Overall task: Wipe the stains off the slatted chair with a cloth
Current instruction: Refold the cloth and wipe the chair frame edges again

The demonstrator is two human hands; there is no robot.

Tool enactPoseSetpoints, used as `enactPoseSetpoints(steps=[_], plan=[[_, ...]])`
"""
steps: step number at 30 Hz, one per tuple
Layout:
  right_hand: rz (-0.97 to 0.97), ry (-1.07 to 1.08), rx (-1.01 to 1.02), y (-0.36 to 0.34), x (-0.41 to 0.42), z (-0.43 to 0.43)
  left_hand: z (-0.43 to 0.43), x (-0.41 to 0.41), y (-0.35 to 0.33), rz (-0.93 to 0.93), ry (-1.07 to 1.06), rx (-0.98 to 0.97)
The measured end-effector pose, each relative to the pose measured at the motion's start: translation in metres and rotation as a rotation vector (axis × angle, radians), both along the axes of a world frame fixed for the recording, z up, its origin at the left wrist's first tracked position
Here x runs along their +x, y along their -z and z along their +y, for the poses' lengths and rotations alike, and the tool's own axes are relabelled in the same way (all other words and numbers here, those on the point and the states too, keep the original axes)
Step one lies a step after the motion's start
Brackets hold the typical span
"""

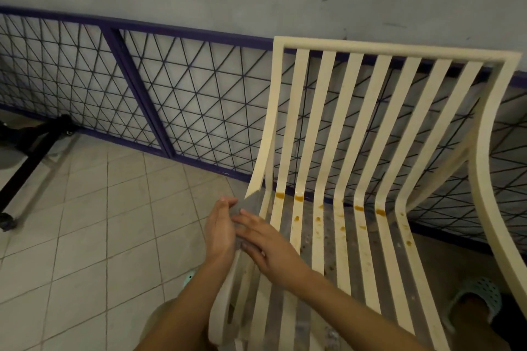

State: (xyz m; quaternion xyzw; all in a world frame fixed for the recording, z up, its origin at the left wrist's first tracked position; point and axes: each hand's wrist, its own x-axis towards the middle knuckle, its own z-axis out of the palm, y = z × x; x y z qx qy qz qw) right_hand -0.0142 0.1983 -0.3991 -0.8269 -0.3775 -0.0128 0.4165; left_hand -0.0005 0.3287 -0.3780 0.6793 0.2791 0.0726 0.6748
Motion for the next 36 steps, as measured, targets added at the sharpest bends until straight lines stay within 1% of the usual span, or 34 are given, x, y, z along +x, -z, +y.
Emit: enactPoseSetpoints(steps=[2, 4, 7, 9, 10, 11, 14, 15, 16, 18, 22, 25, 28, 30, 33, 36], plan=[[-0.068, -0.018, -0.045, -0.002, 0.033, -0.007, 0.002, 0.018, -0.001, 0.025, 0.077, -0.039], [-0.120, -0.023, -0.104, -0.004, 0.069, -0.014, -0.003, 0.038, -0.012, -0.023, 0.128, 0.001], [-0.179, -0.022, -0.207, -0.007, 0.124, -0.024, -0.016, 0.078, -0.032, -0.085, 0.119, 0.007], [-0.236, -0.033, -0.272, -0.015, 0.157, -0.029, -0.023, 0.100, -0.033, -0.113, 0.116, 0.019], [-0.290, -0.034, -0.322, -0.022, 0.177, -0.031, -0.028, 0.114, -0.030, -0.159, 0.119, 0.047], [-0.340, -0.045, -0.380, -0.027, 0.190, -0.033, -0.030, 0.116, -0.023, -0.194, 0.129, 0.120], [-0.503, -0.075, -0.539, -0.052, 0.243, -0.040, -0.039, 0.123, -0.007, -0.234, 0.141, 0.420], [-0.550, -0.075, -0.571, -0.063, 0.259, -0.042, -0.040, 0.121, -0.003, -0.253, 0.150, 0.480], [-0.604, -0.060, -0.607, -0.075, 0.278, -0.045, -0.042, 0.122, -0.001, -0.267, 0.163, 0.512], [-0.702, -0.007, -0.658, -0.102, 0.308, -0.047, -0.041, 0.123, 0.000, -0.266, 0.172, 0.517], [-0.780, 0.083, -0.771, -0.153, 0.338, -0.042, -0.041, 0.130, 0.004, -0.273, 0.254, 0.547], [-0.761, 0.137, -0.786, -0.174, 0.339, -0.041, -0.042, 0.131, -0.001, -0.252, 0.250, 0.585], [-0.649, 0.211, -0.738, -0.174, 0.330, -0.034, -0.045, 0.131, -0.004, -0.236, 0.228, 0.601], [-0.535, 0.240, -0.692, -0.153, 0.316, -0.023, -0.044, 0.127, -0.005, -0.223, 0.217, 0.604], [-0.374, 0.216, -0.630, -0.101, 0.285, -0.012, -0.045, 0.127, -0.008, -0.213, 0.197, 0.564], [-0.213, 0.232, -0.411, -0.057, 0.235, -0.001, -0.042, 0.130, -0.008, -0.199, 0.127, 0.485]])
